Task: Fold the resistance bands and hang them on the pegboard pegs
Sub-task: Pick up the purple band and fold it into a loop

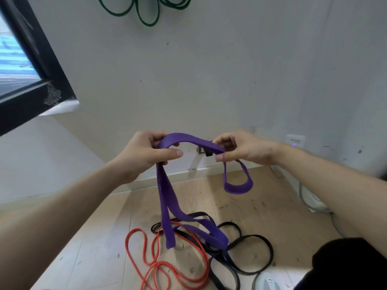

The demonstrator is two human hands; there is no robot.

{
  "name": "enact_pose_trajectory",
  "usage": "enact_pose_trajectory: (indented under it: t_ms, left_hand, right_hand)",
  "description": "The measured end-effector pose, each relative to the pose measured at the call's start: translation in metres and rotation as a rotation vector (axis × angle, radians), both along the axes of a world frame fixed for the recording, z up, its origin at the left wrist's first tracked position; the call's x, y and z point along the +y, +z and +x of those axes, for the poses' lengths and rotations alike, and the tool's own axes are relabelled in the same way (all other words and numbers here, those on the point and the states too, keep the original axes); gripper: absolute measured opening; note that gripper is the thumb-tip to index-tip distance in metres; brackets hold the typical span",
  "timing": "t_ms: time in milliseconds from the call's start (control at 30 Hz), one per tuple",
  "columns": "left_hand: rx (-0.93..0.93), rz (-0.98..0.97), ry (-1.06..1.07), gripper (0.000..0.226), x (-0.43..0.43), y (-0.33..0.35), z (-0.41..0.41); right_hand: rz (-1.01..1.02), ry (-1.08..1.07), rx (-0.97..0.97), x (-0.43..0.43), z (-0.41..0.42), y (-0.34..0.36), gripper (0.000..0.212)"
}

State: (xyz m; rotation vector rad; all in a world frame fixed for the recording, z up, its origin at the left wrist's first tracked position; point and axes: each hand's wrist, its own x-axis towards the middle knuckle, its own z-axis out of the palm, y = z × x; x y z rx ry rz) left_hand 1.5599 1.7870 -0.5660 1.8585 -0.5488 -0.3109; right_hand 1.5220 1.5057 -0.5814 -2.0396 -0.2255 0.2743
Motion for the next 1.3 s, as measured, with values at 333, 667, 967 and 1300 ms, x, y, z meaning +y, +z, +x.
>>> enact_pose_trajectory:
  t_ms: [333, 667, 967, 1300]
  left_hand:
    - [-0.063, 0.120, -0.143, 0.015, -0.008, 0.006, -0.016]
    - [-0.101, 0.216, -0.180, 0.017, -0.004, 0.000, -0.015]
    - [-0.205, 0.206, -0.083, 0.016, -0.013, -0.011, -0.010]
    - [-0.153, 0.300, -0.061, 0.021, -0.013, -0.037, -0.003]
  right_hand:
    - [0.181, 0.194, 0.040, 0.042, -0.008, 0.008, 0.026]
    - [-0.099, 0.074, -0.283, 0.062, -0.018, 0.027, 0.031]
    - [-0.044, 0.008, -0.384, 0.057, -0.022, 0.044, 0.022]
    - [0.168, -0.211, -0.554, 0.046, -0.016, 0.051, 0.016]
